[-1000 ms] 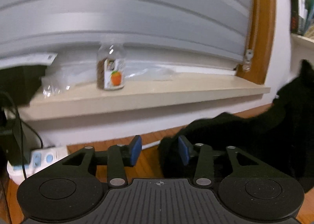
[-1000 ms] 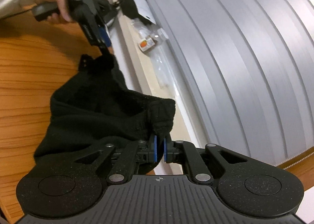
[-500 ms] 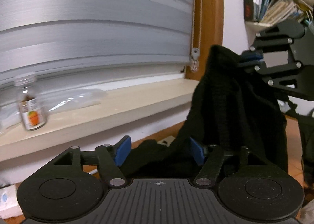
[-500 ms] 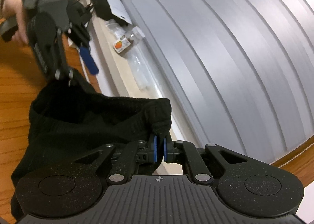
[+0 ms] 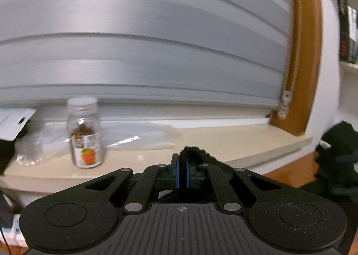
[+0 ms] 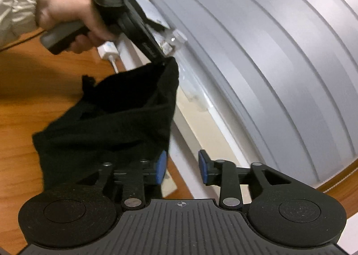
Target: Fold clothes
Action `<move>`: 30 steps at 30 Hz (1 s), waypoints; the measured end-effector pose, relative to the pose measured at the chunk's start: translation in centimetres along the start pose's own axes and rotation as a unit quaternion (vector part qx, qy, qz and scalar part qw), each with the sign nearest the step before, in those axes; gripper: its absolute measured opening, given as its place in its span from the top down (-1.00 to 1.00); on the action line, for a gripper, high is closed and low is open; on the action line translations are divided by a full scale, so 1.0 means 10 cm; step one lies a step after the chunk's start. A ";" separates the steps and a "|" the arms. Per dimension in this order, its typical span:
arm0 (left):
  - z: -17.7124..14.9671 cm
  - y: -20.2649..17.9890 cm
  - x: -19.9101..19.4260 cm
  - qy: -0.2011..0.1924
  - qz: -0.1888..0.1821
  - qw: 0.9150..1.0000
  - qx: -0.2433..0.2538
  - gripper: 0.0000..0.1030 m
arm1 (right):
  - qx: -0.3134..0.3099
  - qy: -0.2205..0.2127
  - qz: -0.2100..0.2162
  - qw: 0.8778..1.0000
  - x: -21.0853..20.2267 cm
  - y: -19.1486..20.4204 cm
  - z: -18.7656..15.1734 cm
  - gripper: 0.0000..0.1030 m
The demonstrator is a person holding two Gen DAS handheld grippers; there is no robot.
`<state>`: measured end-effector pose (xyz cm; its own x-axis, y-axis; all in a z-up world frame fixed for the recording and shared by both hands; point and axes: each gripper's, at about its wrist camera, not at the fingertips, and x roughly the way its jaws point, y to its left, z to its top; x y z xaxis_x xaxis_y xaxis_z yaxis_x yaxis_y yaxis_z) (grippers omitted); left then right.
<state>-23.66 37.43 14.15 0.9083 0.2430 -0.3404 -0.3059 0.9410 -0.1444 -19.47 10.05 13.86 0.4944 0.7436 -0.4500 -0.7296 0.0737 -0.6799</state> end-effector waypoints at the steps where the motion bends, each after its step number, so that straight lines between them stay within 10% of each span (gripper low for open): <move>1: -0.01 0.04 0.02 0.002 0.003 1.000 -0.003 0.89 | 0.005 -0.005 0.013 1.000 -0.03 0.03 0.00 0.30; 20: -0.66 0.30 0.31 0.071 0.031 0.997 0.000 0.88 | -0.013 -0.006 0.170 0.985 0.03 0.97 -0.07 0.30; 30: -0.73 0.31 0.41 0.087 0.033 0.996 0.002 0.88 | -0.042 0.008 0.161 0.986 0.25 1.25 -0.03 0.26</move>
<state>-22.94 39.60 5.51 0.8229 0.2608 -0.5048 -0.3625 0.9251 -0.1130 -27.24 12.63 4.06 0.2511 0.7085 -0.6596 -0.8092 -0.2203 -0.5447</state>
